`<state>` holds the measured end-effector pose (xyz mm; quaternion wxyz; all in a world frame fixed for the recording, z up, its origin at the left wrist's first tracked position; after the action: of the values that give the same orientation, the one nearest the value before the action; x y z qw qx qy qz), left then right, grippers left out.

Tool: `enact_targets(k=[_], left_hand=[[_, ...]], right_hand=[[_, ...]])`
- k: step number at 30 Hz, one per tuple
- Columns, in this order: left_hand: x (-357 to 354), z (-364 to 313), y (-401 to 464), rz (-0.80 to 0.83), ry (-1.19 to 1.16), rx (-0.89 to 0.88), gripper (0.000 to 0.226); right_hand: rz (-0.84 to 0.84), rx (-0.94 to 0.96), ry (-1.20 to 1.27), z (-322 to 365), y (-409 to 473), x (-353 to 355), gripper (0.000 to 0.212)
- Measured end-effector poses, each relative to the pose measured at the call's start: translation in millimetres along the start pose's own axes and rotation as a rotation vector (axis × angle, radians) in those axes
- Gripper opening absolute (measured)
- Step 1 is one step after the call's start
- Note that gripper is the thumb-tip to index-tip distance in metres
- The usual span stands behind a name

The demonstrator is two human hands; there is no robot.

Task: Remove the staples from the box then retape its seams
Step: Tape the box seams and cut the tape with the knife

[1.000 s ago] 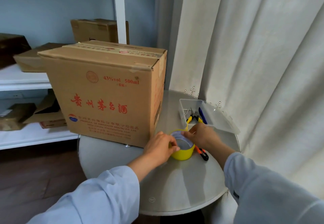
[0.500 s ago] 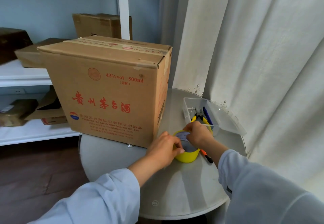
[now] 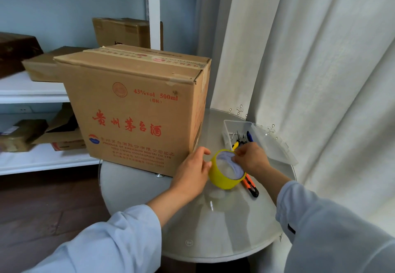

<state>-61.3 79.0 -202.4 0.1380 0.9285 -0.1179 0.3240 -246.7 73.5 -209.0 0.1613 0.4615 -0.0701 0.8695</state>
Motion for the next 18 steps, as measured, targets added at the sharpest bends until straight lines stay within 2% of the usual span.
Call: enact_targets(k=[4, 8, 11, 14, 18], left_hand=[[7.7, 2.0, -3.6, 0.031, -0.030, 0.067, 0.037], [10.7, 11.3, -13.5, 0.053, -0.078, 0.148, 0.044], [11.8, 23.2, -15.0, 0.084, -0.117, 0.224, 0.040], [13.6, 26.8, -18.8, 0.130, -0.267, 0.303, 0.027], [16.3, 18.5, -25.1, 0.141, -0.525, 0.381, 0.024]], right_hand=[[-0.104, 0.090, 0.235, 15.3, -14.6, 10.4, 0.020], [-0.168, 0.158, 0.338, 23.8, -26.8, 9.0, 0.014], [-0.172, 0.210, 0.407, 30.6, -31.4, 4.7, 0.019], [-0.155, 0.239, 0.437, 37.2, -31.6, 0.7, 0.015], [-0.179, 0.210, 0.564, 40.8, -29.5, 0.0, 0.012]])
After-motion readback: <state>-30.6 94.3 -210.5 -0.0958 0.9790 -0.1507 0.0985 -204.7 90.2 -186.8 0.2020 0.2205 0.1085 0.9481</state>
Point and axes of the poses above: each hand's wrist, its own y-axis towards the middle knuckle, its own x-axis out of the back of the hand, z = x × y, the point moved 7 cm from there along y, towards the middle knuckle, and after that the axes turned 8 degrees about x, right-handed, at the moved point
